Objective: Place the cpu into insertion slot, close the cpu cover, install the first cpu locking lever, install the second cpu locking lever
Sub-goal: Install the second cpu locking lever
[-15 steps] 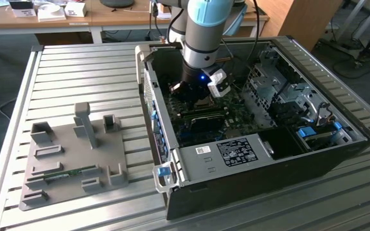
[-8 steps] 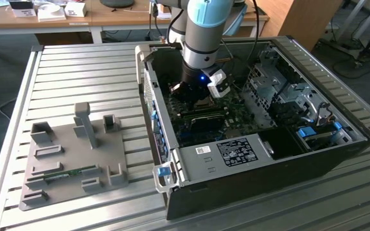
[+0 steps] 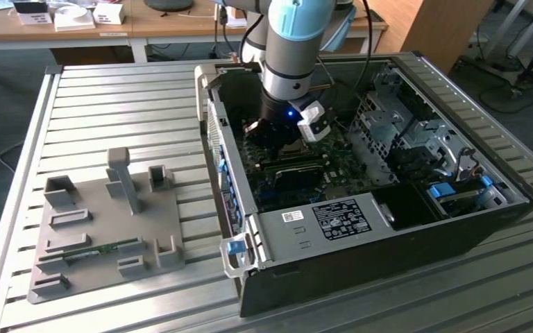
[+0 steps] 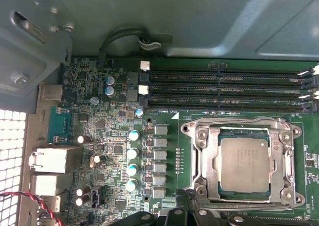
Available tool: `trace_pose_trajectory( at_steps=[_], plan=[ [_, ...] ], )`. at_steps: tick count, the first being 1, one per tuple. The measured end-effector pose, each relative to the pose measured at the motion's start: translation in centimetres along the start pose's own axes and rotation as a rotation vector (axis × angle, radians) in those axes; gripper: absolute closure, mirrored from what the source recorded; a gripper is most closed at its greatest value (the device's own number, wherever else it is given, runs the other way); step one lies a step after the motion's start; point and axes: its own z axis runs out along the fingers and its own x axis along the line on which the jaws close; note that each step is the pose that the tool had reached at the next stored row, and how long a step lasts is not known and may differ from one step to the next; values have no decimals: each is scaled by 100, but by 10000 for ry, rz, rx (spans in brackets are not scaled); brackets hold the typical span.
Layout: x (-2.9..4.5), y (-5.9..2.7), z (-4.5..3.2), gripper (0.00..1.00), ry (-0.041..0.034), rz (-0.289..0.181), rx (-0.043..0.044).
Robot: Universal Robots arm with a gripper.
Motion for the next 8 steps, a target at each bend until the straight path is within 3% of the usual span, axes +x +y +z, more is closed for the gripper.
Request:
trace_pose_trajectory(
  at_steps=[8],
  plan=[
    [10, -1, 14, 89, -1, -1, -22]
  ],
)
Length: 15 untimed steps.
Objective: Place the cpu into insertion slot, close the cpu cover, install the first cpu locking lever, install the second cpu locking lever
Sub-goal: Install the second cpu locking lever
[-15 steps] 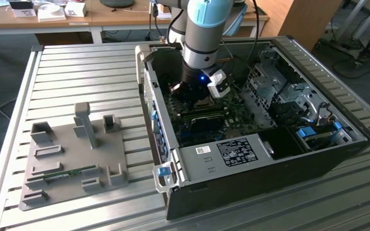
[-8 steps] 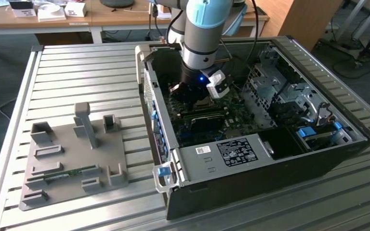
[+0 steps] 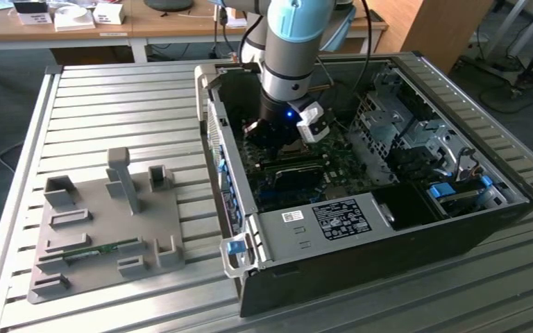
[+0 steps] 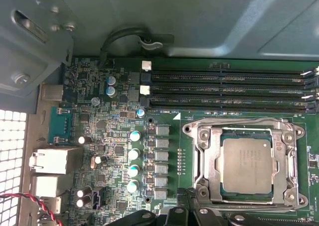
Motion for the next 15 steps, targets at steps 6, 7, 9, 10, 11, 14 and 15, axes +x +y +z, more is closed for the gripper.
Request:
trace_pose_trajectory(
  at_steps=[6, 7, 9, 10, 11, 14, 15],
  plan=[
    [3, -1, 15, 89, 0, -1, -3],
    [3, -2, 17, 89, 0, -2, -4],
    [4, -3, 22, 89, 2, -3, -7],
    [4, -3, 24, 89, 2, -4, -9],
    [5, -3, 27, 89, 1, -4, -12],
    [6, -3, 30, 89, 1, -5, -16],
    [6, -3, 30, 89, 2, -5, -17]
  ],
)
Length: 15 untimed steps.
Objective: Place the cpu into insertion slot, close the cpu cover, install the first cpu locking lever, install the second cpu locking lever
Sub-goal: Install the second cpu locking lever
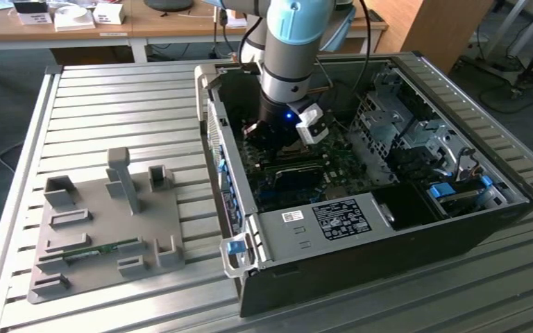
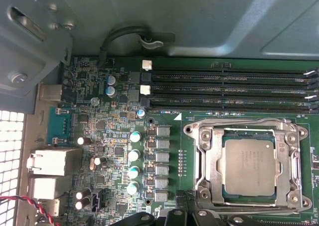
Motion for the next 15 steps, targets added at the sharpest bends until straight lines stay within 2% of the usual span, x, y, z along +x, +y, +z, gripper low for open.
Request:
trace_pose_trajectory(
  at_steps=[15],
  plan=[
    [-2, 4, -42, 89, -1, 0, -1]
  ],
)
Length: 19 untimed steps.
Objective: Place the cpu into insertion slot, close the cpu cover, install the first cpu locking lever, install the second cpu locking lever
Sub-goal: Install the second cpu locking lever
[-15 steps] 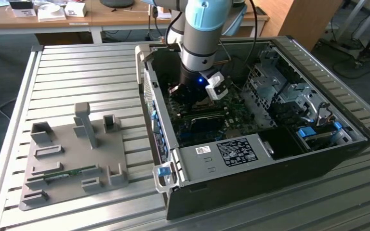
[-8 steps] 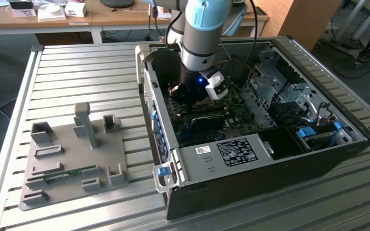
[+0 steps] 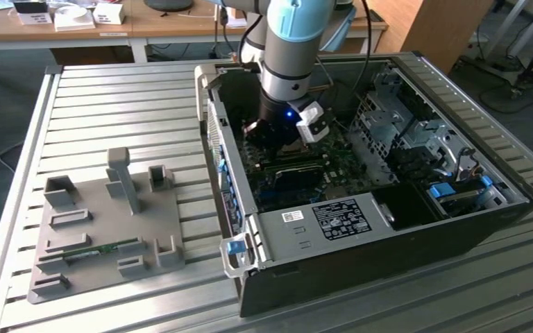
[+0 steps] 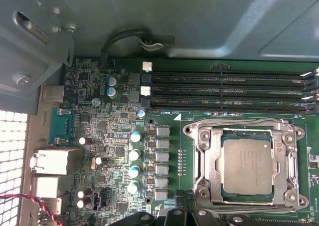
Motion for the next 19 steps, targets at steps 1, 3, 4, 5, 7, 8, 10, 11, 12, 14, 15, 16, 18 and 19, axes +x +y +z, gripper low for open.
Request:
trace_pose_trajectory(
  at_steps=[1, 3, 4, 5, 7, 8, 10, 11, 12, 14, 15, 16, 18, 19],
  plan=[
    [0, 0, -6, 89, 0, 0, 0],
    [-1, 2, -20, 89, 0, 0, 0],
    [-1, 3, -29, 89, 0, 0, 0],
    [-1, 3, -40, 89, 0, 0, 1],
    [-2, 6, -67, 89, -1, 0, 0],
    [-3, 8, -83, 89, 0, 0, 0],
    [-4, 11, -120, 89, 0, 0, 0],
    [-5, 13, -138, 89, -1, 0, 0],
    [-6, 15, -156, 89, 0, 1, 0],
    [-7, 17, -187, 89, 0, -1, 1],
    [-7, 18, -187, 89, -1, -1, -1],
    [-7, 18, -187, 89, -1, -1, -2],
    [-7, 18, -188, 89, -2, -1, -2],
    [-7, 18, -189, 89, 0, 0, 0]
  ],
)
